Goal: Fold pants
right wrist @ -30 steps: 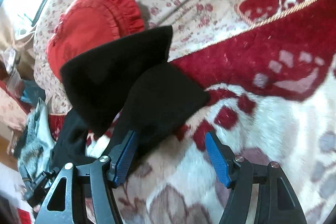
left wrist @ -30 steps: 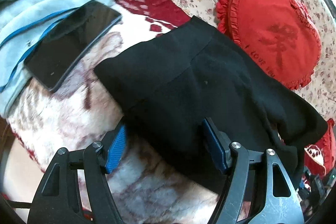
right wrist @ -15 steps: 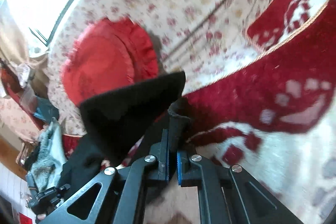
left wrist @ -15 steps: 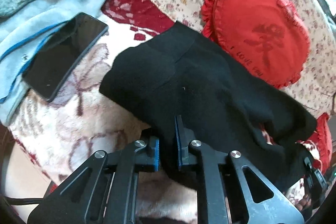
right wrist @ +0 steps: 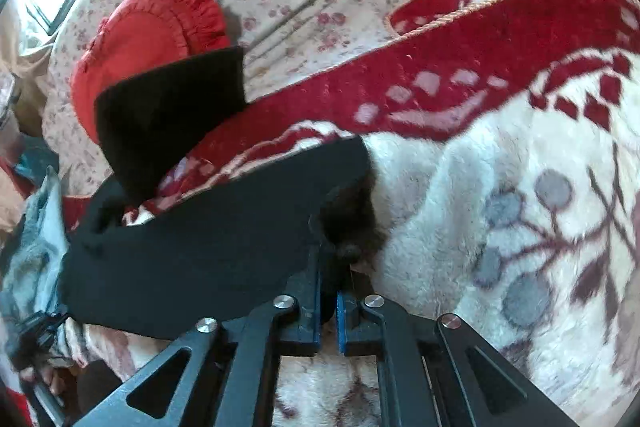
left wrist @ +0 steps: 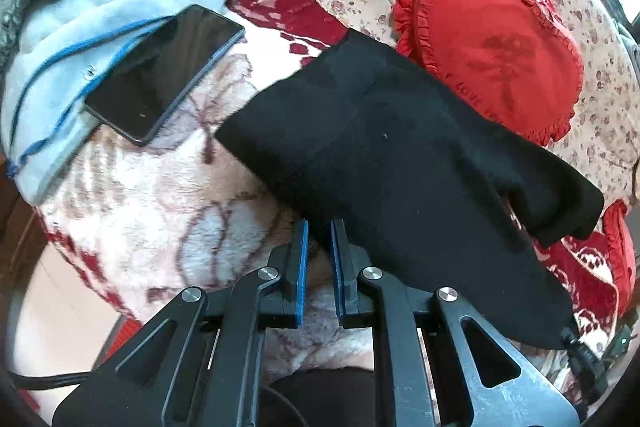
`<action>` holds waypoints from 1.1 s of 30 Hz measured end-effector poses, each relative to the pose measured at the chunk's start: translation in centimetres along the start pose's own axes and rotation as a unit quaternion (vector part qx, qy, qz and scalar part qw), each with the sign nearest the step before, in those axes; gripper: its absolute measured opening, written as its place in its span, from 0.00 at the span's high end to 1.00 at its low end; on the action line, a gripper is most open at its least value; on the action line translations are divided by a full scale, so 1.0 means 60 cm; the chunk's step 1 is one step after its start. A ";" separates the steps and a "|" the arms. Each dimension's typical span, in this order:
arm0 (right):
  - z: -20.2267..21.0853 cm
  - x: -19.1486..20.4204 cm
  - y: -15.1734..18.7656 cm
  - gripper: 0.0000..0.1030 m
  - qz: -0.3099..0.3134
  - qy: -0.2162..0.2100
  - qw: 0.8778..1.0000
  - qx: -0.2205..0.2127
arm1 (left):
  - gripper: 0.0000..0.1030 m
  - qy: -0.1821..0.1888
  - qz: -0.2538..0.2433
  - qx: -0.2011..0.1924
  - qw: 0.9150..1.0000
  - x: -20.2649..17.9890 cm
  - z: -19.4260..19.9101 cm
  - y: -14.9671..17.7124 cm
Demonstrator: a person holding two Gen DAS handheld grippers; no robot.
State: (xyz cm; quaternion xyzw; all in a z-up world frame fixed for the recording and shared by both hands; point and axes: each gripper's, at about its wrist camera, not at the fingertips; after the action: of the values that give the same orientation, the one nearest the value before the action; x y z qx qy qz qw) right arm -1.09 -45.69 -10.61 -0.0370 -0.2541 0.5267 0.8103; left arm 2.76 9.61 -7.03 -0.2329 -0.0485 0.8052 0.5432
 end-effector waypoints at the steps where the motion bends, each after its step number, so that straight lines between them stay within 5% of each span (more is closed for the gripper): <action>1: 0.006 -0.009 0.001 0.87 -0.016 -0.001 1.000 -0.008 | 0.91 -0.001 -0.001 -0.003 1.000 0.003 0.005 0.000; 3: 0.025 -0.025 -0.003 0.70 -0.036 0.025 0.999 -0.022 | 0.90 0.003 0.003 -0.007 1.000 0.013 0.017 0.002; 6: 0.059 -0.029 -0.012 0.69 -0.038 0.040 0.997 -0.045 | 0.70 0.012 0.017 -0.011 1.000 0.029 0.024 0.001; 8: 0.077 -0.009 -0.020 0.68 -0.016 0.008 0.999 -0.050 | 0.58 0.018 0.030 -0.012 0.999 0.034 0.019 0.000; 14: 0.052 0.140 -0.005 0.60 0.113 -0.103 0.988 -0.016 | 0.57 0.010 0.045 0.003 0.999 0.029 -0.011 -0.012; 19: -0.005 0.312 0.057 0.59 0.259 -0.139 0.955 0.033 | 0.55 0.011 0.051 -0.001 0.999 0.023 -0.024 -0.038; 24: -0.066 0.456 0.127 0.59 0.379 -0.162 0.908 0.071 | 0.53 0.027 0.051 0.009 0.998 0.019 -0.033 -0.055; 28: -0.110 0.541 0.174 0.58 0.466 -0.157 0.867 0.079 | 0.53 0.046 0.032 0.015 0.998 0.003 -0.031 -0.063; 33: -0.169 0.589 0.198 0.58 0.522 -0.113 0.842 0.077 | 0.52 0.055 0.032 0.030 0.998 0.008 -0.043 -0.068</action>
State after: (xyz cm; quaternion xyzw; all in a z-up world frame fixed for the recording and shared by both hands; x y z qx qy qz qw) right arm 4.76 -7.51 -10.15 -0.0416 -0.2455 0.8900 0.3819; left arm 7.22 11.24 -8.10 -0.2620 0.0132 0.8090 0.5261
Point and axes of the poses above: each gripper's, at about its wrist camera, not at the fingertips, and z roughly against the way its jaws point, x to its left, y to its underside, and after that the axes turned 8 degrees about x, right-handed
